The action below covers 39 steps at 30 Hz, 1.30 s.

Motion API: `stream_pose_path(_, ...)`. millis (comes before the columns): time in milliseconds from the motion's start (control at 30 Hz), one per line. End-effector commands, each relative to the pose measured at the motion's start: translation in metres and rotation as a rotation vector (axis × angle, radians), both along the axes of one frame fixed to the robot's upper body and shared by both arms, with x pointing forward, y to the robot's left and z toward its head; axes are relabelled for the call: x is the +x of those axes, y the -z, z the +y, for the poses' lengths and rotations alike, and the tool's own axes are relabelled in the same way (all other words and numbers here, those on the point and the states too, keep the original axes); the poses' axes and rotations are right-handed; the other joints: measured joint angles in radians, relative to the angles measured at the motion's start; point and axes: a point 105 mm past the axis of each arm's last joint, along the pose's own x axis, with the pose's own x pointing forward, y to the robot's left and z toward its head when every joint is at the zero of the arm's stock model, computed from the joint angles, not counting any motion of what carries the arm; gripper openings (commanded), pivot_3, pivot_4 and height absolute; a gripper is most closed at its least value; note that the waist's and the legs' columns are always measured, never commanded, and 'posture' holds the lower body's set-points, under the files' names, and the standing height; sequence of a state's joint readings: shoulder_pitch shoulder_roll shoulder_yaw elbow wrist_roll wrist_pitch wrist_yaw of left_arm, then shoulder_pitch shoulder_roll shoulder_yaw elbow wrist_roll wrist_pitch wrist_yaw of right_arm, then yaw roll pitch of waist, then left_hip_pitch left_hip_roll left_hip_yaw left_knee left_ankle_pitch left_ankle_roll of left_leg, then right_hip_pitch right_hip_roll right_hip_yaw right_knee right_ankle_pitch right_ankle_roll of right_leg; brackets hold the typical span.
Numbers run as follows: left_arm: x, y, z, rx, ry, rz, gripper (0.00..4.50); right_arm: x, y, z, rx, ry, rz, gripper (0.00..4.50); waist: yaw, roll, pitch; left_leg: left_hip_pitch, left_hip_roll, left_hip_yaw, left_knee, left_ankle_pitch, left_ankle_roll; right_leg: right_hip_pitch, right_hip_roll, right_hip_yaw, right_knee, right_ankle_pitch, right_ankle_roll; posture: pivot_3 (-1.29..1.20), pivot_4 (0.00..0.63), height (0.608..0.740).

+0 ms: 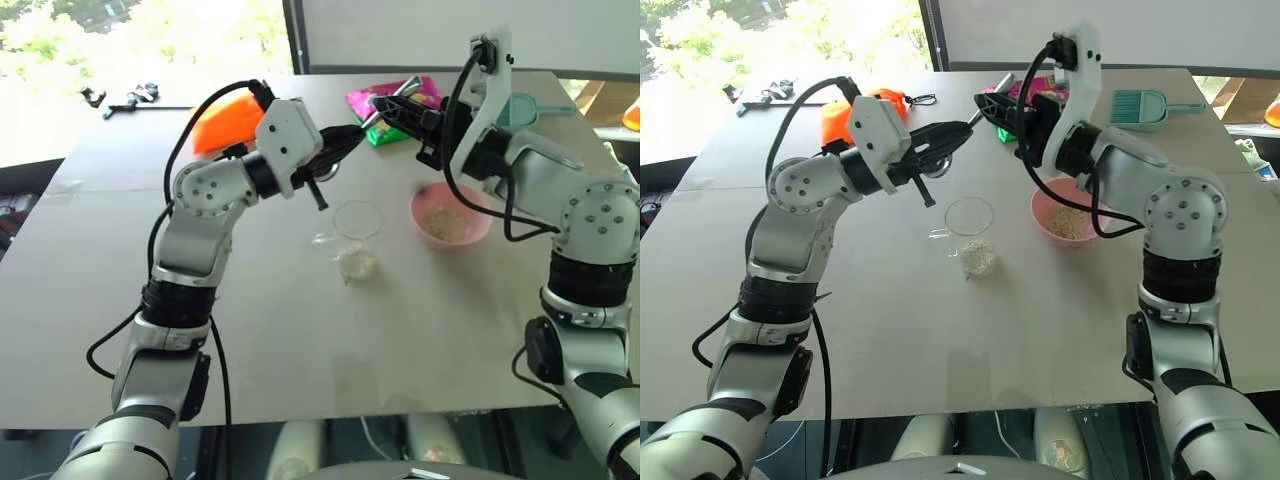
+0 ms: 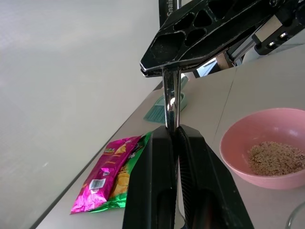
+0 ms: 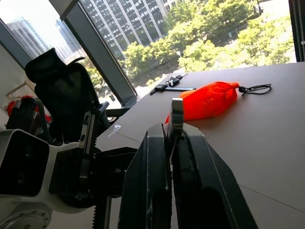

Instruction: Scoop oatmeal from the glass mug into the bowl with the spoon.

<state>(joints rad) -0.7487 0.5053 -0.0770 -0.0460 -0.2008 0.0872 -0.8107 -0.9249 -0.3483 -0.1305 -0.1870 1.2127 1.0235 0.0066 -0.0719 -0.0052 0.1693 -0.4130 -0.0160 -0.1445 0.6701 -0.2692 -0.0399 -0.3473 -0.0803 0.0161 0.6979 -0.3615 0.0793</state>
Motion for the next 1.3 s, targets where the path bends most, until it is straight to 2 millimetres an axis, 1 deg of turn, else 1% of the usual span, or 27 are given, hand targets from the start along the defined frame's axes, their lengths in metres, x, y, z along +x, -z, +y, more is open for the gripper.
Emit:
stream_pose_path(33,-0.005,-0.024,0.007,-0.113,-0.006,-0.029,0.78,-0.003,-0.013,0.002,0.016,-0.006,-0.039,0.0,-0.001,0.0,0.0,0.0,0.0,0.0,0.0,0.0,0.0,0.0,0.0,0.0,0.0,0.0,0.0,0.0,0.15,0.74)
stream_pose_path(67,-0.005,-0.025,0.008,-0.13,-0.008,-0.01,1.11,0.0,-0.014,0.001,0.025,0.006,-0.039,0.0,-0.002,0.0,0.0,0.0,0.0,0.0,0.0,0.0,0.0,0.0,0.0,0.0,0.0,0.0,0.0,0.0,0.15,0.74)
stream_pose_path(100,-0.004,-0.026,0.01,-0.146,-0.011,0.014,1.75,0.002,-0.016,0.0,0.034,0.015,-0.039,0.0,-0.002,0.0,0.0,0.0,0.0,0.0,0.0,0.0,0.0,0.0,0.0,0.0,0.0,0.0,0.0,0.0,0.15,0.74)
stream_pose_path(133,-0.004,-0.028,0.013,-0.185,-0.012,0.05,2.0,0.004,-0.018,-0.001,0.044,0.028,-0.039,0.0,-0.002,0.0,0.0,0.0,0.0,0.0,0.0,0.0,0.0,0.0,0.0,0.0,0.0,0.0,0.0,0.0,0.15,0.74)
stream_pose_path(200,-0.013,-0.034,0.023,-0.284,0.043,0.182,2.96,0.012,-0.022,-0.006,0.058,0.07,-0.044,0.0,-0.005,0.0,0.0,0.0,0.0,0.0,0.0,0.0,0.0,0.0,0.0,0.0,0.0,0.0,0.0,0.0,0.15,0.74)
stream_pose_path(333,-0.034,-0.039,0.056,-0.404,0.038,0.344,2.96,0.026,-0.029,-0.02,0.097,0.15,-0.044,0.0,-0.024,0.0,0.0,0.0,0.0,0.0,-0.001,0.0,0.0,0.0,0.0,0.0,0.0,0.0,0.0,0.0,0.15,0.74)
stream_pose_path(400,-0.048,-0.038,0.066,-0.479,0.044,0.427,2.96,0.03,-0.03,-0.027,0.108,0.176,-0.042,0.0,-0.026,0.0,0.0,0.0,0.0,0.0,-0.001,0.0,0.0,0.0,0.0,0.0,0.0,0.0,0.0,0.0,0.15,0.74)
stream_pose_path(433,-0.056,-0.033,0.07,-0.506,0.045,0.471,2.96,0.032,-0.029,-0.032,0.114,0.192,-0.039,0.0,-0.026,0.0,0.0,0.0,0.0,0.0,-0.001,0.0,0.0,0.0,0.0,0.0,0.0,0.0,0.0,0.0,0.15,0.74)
stream_pose_path(500,-0.069,-0.015,0.079,-0.526,-0.017,0.526,2.96,0.036,-0.027,-0.042,0.12,0.223,-0.032,0.0,-0.027,0.0,0.0,0.0,0.0,0.0,-0.001,0.0,0.0,0.0,0.0,0.0,0.0,0.0,0.0,0.0,0.15,0.74)
stream_pose_path(533,-0.073,-0.009,0.081,-0.529,-0.042,0.542,2.96,0.037,-0.026,-0.044,0.12,0.23,-0.03,0.0,-0.03,0.001,0.0,0.0,0.0,0.0,-0.001,0.0,0.0,0.0,0.0,0.0,0.0,0.0,0.0,0.0,0.15,0.74)
stream_pose_path(600,-0.091,0.032,0.083,-0.509,-0.117,0.64,2.96,0.039,-0.022,-0.055,0.127,0.248,-0.013,0.0,-0.03,0.0,0.0,0.001,0.0,0.002,-0.002,0.0,0.0,0.001,-0.001,0.002,-0.001,0.0,0.0,0.0,0.15,0.74)
stream_pose_path(667,-0.106,0.064,0.083,-0.489,-0.18,0.712,2.96,0.04,-0.018,-0.063,0.138,0.256,0.005,0.0,-0.027,0.001,0.0,0.002,0.001,0.004,-0.003,0.0,0.0,0.002,0.0,0.004,-0.001,0.0,0.0,0.0,0.15,0.74)
stream_pose_path(700,-0.109,0.075,0.083,-0.475,-0.212,0.725,2.96,0.04,-0.017,-0.065,0.141,0.257,0.014,0.0,-0.017,0.001,0.0,0.002,0.001,0.004,-0.004,0.0,0.0,0.001,-0.001,0.004,-0.002,0.0,0.0,0.0,0.15,0.74)
stream_pose_path(800,-0.108,0.103,0.086,-0.472,-0.302,0.734,2.96,0.039,-0.014,-0.072,0.137,0.266,0.03,0.0,-0.005,0.004,0.0,0.002,0.001,0.003,-0.002,0.0,0.0,0.0,0.0,0.003,0.0,0.0,0.0,0.0,0.15,0.74)
stream_pose_path(900,-0.104,0.119,0.082,-0.484,-0.33,0.725,2.96,0.039,-0.013,-0.075,0.132,0.275,0.038,0.0,0.012,0.004,0.001,0.013,0.001,0.007,-0.004,0.0,0.0,0.007,0.0,0.009,0.002,0.0,0.0,0.0,0.15,0.74)
stream_pose_path(933,-0.101,0.123,0.079,-0.484,-0.334,0.717,2.96,0.038,-0.012,-0.075,0.131,0.276,0.04,0.0,0.016,0.004,0.001,0.014,0.001,0.009,-0.004,0.0,0.0,0.007,0.0,0.01,0.003,0.0,0.0,0.0,0.15,0.74)
stream_pose_path(1033,-0.091,0.13,0.07,-0.494,-0.338,0.696,2.96,0.037,-0.011,-0.075,0.127,0.278,0.045,0.0,0.021,0.004,0.001,0.015,0.001,0.01,-0.003,-0.002,0.004,0.006,0.0,0.012,0.005,0.0,-0.001,0.0,0.15,0.74)
stream_pose_path(1167,-0.067,0.135,0.065,-0.497,-0.395,0.647,2.96,0.034,-0.01,-0.075,0.125,0.285,0.047,0.0,0.025,0.004,0.001,0.015,0.002,0.01,-0.004,-0.002,0.004,0.005,0.0,0.013,0.005,0.0,-0.001,0.0,0.15,0.74)
stream_pose_path(1300,-0.054,0.136,0.058,-0.49,-0.418,0.616,2.96,0.033,-0.01,-0.076,0.123,0.294,0.039,0.0,0.022,0.004,0.001,0.015,0.002,0.012,-0.005,0.0,0.001,0.005,0.0,0.015,0.003,0.0,-0.001,0.0,0.15,0.74)
